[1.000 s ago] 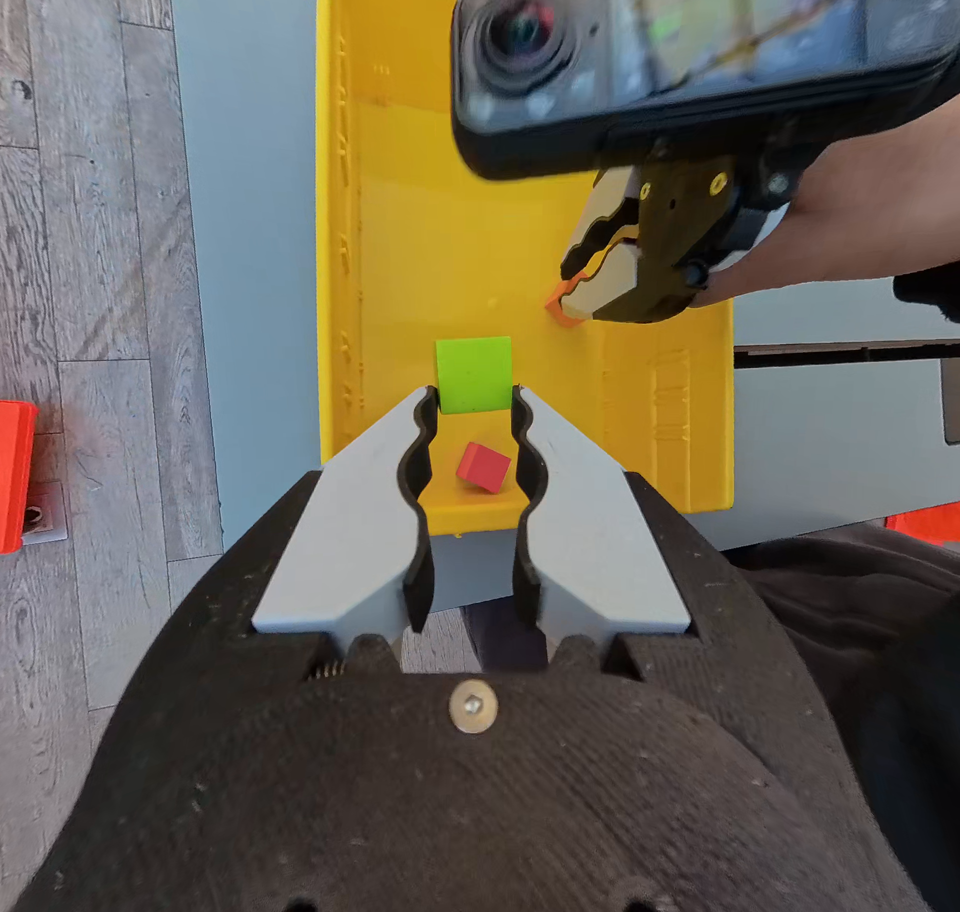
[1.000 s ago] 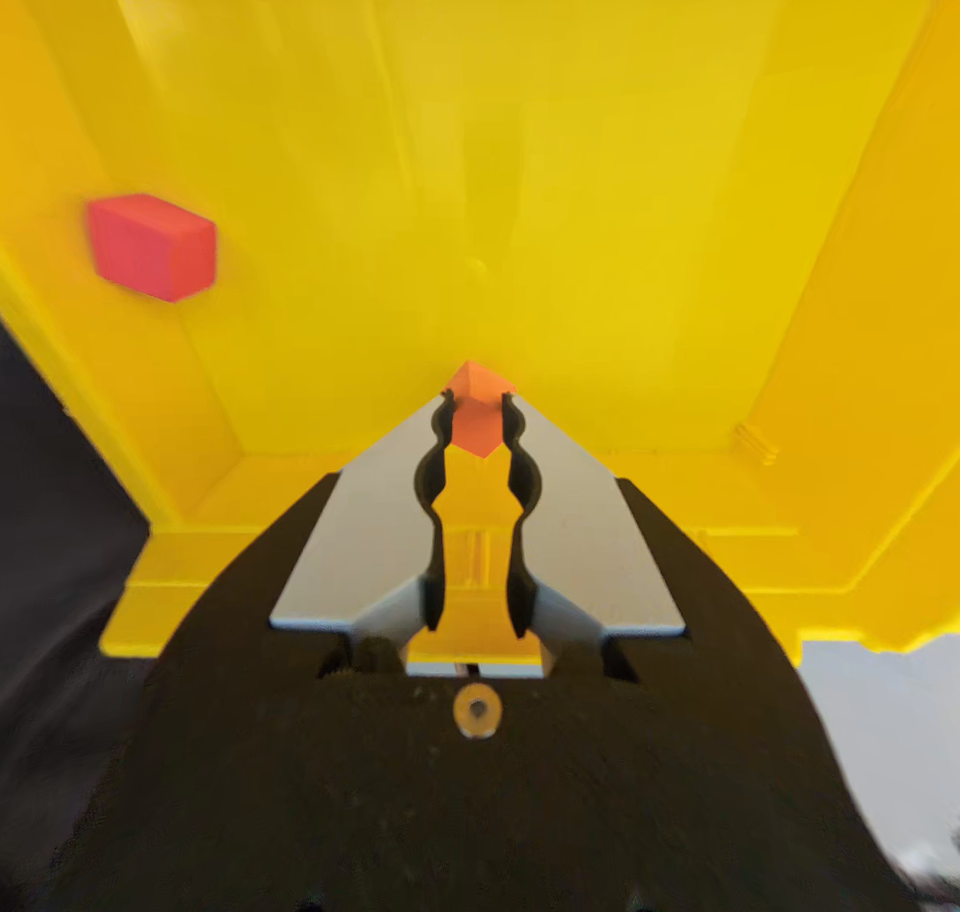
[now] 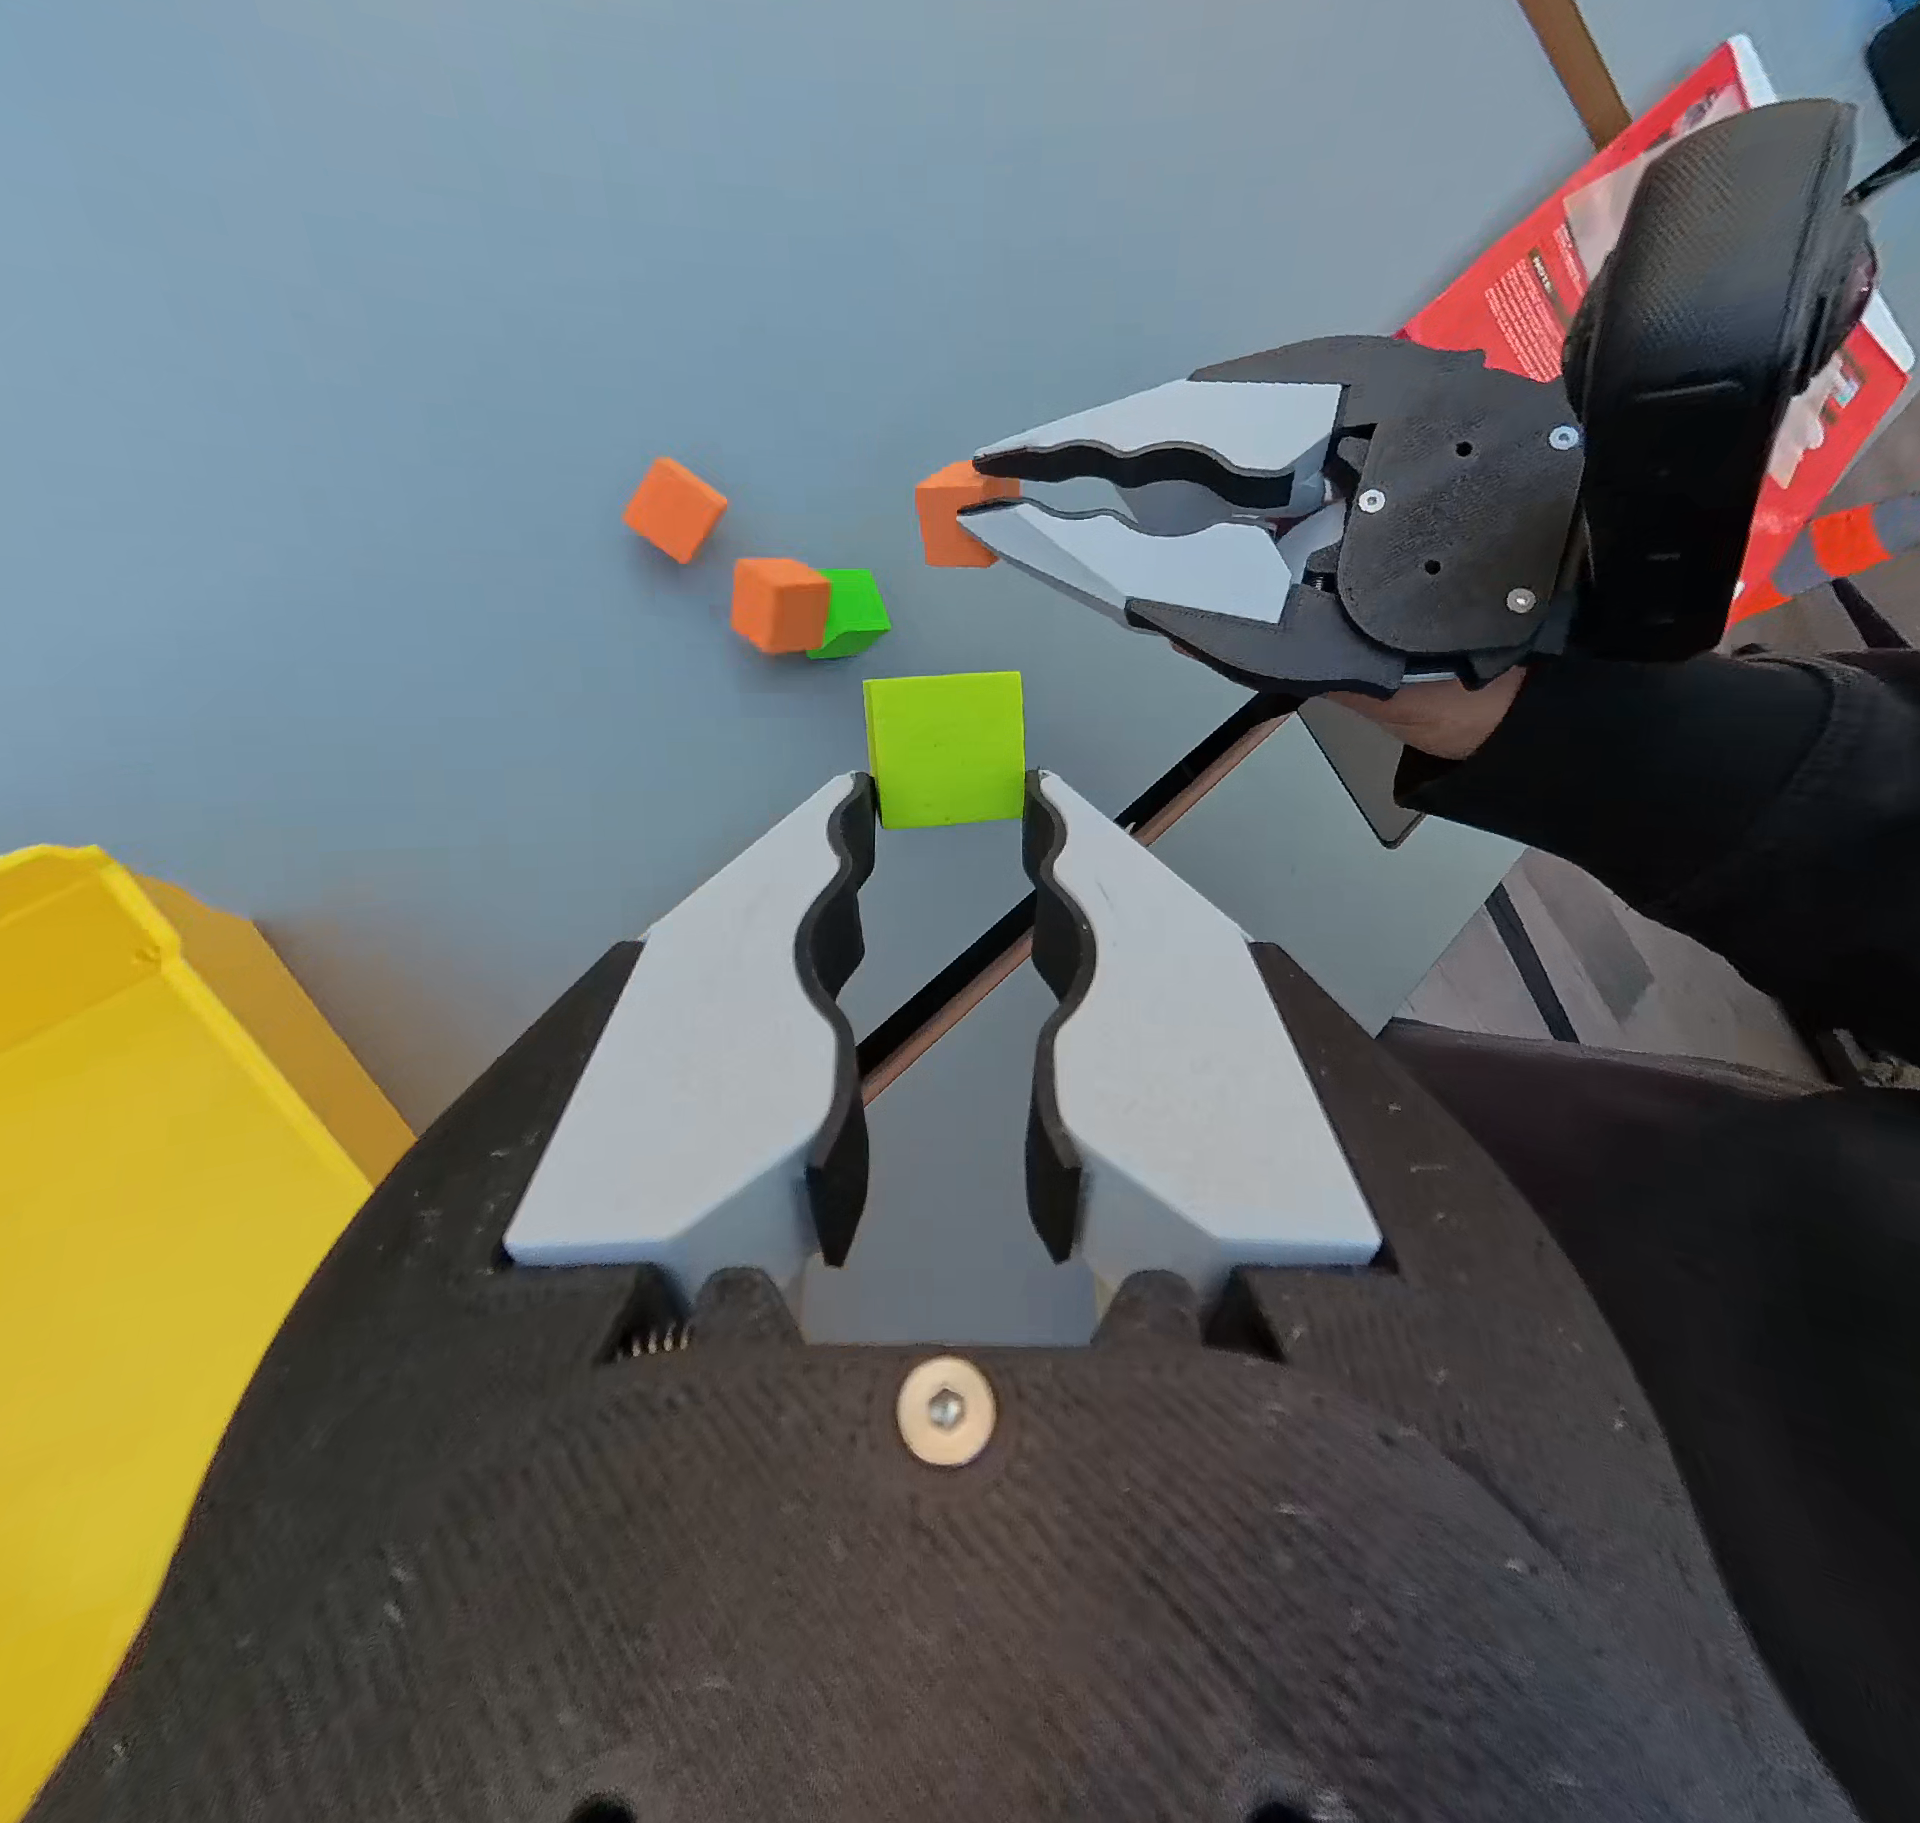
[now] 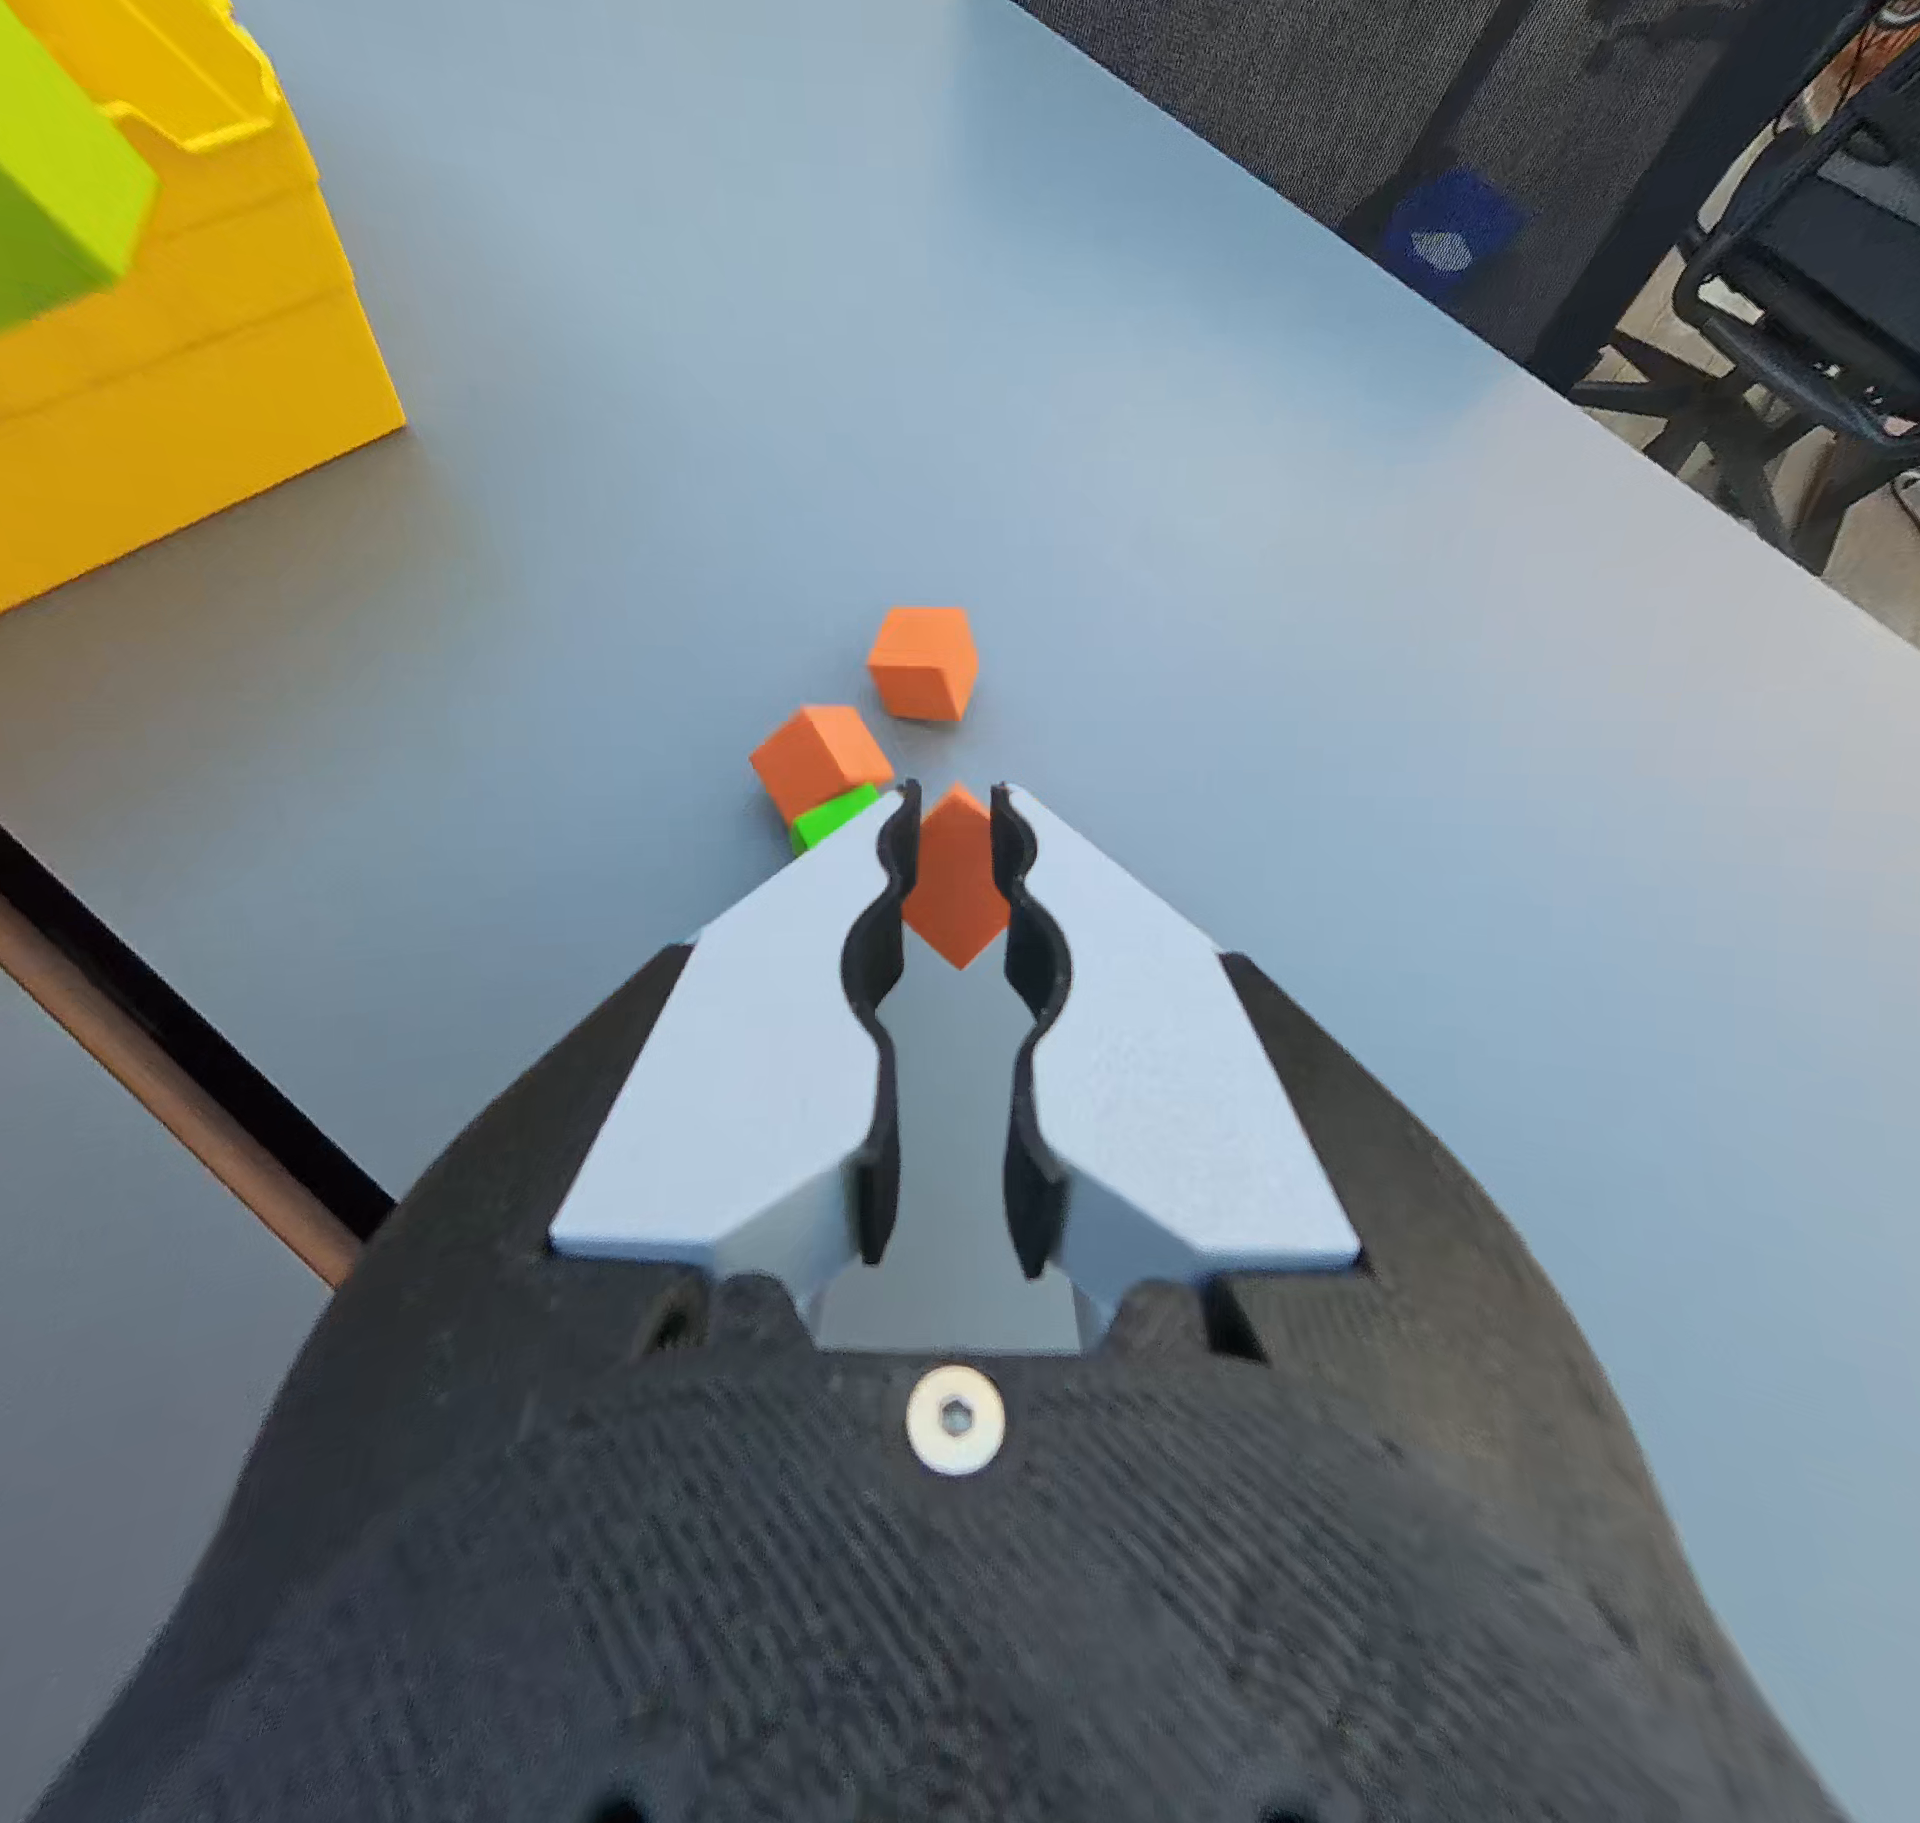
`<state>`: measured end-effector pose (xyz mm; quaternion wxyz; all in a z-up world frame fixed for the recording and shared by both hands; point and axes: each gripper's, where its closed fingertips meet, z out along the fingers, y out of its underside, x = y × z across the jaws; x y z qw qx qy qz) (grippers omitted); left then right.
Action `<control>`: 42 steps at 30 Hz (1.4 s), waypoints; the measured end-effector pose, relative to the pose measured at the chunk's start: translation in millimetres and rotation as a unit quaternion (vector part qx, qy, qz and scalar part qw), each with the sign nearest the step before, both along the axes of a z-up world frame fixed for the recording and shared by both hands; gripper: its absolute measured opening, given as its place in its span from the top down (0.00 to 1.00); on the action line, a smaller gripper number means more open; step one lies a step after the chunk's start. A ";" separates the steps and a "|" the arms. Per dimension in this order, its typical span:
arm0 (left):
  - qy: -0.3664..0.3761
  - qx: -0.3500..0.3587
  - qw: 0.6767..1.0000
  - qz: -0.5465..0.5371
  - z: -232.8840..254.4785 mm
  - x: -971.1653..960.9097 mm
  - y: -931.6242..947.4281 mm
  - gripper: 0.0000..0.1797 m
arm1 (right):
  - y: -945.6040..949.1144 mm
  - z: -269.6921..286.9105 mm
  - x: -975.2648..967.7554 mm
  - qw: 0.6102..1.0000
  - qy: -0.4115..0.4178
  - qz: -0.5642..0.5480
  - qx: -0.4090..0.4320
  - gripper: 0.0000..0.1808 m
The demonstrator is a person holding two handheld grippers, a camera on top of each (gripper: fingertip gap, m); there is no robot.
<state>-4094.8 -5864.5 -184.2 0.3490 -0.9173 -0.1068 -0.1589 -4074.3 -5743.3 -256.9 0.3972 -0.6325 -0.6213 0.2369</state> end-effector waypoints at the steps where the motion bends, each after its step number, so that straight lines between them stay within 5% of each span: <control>1: -0.001 -0.003 1.000 0.001 -1.9 0.9 3.7 0.86 | 1.0 1.2 1.9 1.000 0.005 0.002 -0.001 0.94; 22: -0.060 -0.063 0.996 0.021 -62.7 9.3 6.4 0.86 | 21.7 -29.4 133.8 0.979 -0.051 -0.119 -0.156 0.83; 27: -0.065 -0.061 0.996 -0.005 -70.4 28.1 19.0 0.86 | -23.3 -64.8 122.1 0.961 -0.109 -0.077 -0.242 0.74; 31: -0.057 -0.053 0.995 -0.056 -79.3 56.9 36.7 0.86 | -35.4 -82.6 119.8 0.960 -0.158 -0.055 -0.223 0.75; 42: 0.015 -0.100 0.985 -0.138 -133.8 107.2 84.9 0.86 | -14.4 -59.6 158.0 0.959 -0.113 -0.105 -0.239 0.77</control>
